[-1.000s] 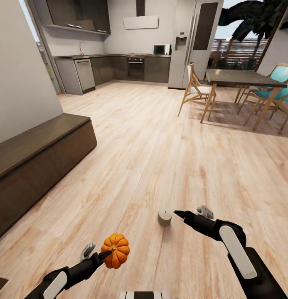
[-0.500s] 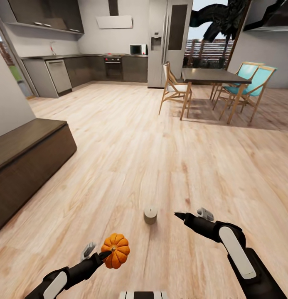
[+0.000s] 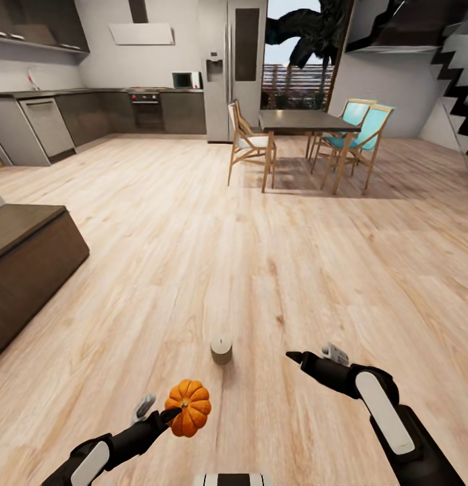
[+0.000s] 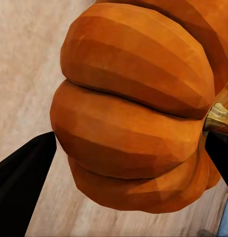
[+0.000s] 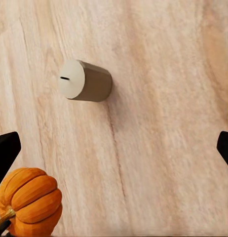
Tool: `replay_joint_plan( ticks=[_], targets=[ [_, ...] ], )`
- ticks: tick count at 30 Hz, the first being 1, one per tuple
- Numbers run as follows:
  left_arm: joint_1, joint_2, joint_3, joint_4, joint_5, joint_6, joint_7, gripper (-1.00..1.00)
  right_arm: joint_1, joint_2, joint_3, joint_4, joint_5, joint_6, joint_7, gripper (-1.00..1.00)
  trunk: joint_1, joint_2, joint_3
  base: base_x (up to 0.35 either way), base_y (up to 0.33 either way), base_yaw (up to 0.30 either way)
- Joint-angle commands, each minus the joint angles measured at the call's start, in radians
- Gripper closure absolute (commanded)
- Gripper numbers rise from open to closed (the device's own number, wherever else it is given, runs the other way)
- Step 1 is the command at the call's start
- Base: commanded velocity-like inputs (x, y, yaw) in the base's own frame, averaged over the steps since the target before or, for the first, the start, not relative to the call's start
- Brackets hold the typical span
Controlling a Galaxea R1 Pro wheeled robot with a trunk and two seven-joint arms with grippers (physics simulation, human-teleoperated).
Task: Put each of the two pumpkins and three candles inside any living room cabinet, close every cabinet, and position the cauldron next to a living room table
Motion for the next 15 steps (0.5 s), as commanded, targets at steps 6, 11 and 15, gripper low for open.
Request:
replay_joint_plan(
  ticks=[6, 11, 15],
  targets=[
    [0.000, 0.001, -0.004, 0.000, 0.011, 0.007, 0.001, 1.00, -0.001, -0.001, 0.003, 0.047, 0.006, -0.006, 0.021, -1.00, 0.000, 0.000, -0.003, 0.000, 0.000, -0.108],
    [0.000, 0.001, -0.004, 0.001, 0.011, 0.007, 0.001, 1.00, -0.001, -0.001, 0.000, 0.092, 0.006, -0.007, 0.092, -1.00, 0.000, 0.000, -0.003, 0.000, 0.000, -0.006],
    [0.000, 0.001, -0.004, 0.003, 0.011, 0.007, 0.001, 1.00, -0.001, 0.000, -0.004, 0.098, 0.001, -0.006, 0.099, -1.00, 0.000, 0.000, -0.003, 0.000, 0.000, 0.000]
  ],
)
